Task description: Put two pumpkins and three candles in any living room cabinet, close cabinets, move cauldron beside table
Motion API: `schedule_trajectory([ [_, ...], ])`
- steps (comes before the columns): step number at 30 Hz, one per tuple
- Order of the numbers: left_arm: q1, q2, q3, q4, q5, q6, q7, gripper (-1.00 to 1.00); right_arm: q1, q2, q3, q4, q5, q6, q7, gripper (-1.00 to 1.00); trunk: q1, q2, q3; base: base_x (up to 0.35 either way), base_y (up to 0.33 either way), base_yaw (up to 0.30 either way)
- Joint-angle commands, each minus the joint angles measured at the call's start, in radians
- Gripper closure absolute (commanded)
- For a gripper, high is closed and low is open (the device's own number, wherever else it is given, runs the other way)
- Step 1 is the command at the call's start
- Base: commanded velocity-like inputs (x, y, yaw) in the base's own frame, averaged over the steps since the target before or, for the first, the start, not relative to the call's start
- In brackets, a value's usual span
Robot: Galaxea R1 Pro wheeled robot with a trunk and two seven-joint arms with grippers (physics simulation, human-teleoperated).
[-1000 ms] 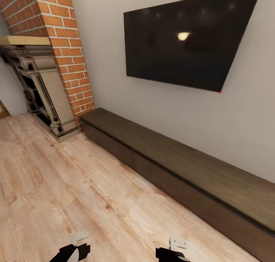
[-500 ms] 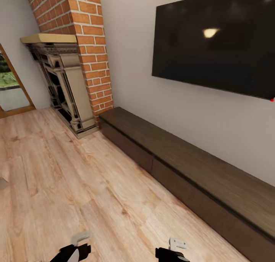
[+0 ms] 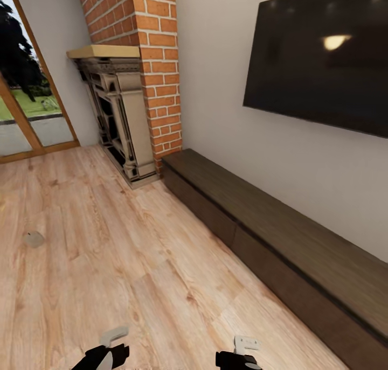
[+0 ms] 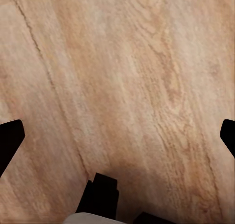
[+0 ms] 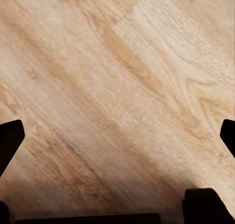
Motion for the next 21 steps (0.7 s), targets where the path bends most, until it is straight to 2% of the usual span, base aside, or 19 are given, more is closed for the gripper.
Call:
schedule_trajectory([
  [1,0.0,0.0,0.0,0.0,0.0,0.0,0.0,-1.0,0.0,0.0,0.0,0.0,0.0,0.0,-0.001,-1.0,0.0,0.0,-0.001,0.0,0.0,0.265],
  [21,0.0,0.002,0.0,0.0,0.0,0.0,0.0,-1.0,0.0,0.0,0.001,0.0,0.0,0.0,-0.002,-1.0,0.0,0.0,-0.016,0.0,0.0,0.265],
])
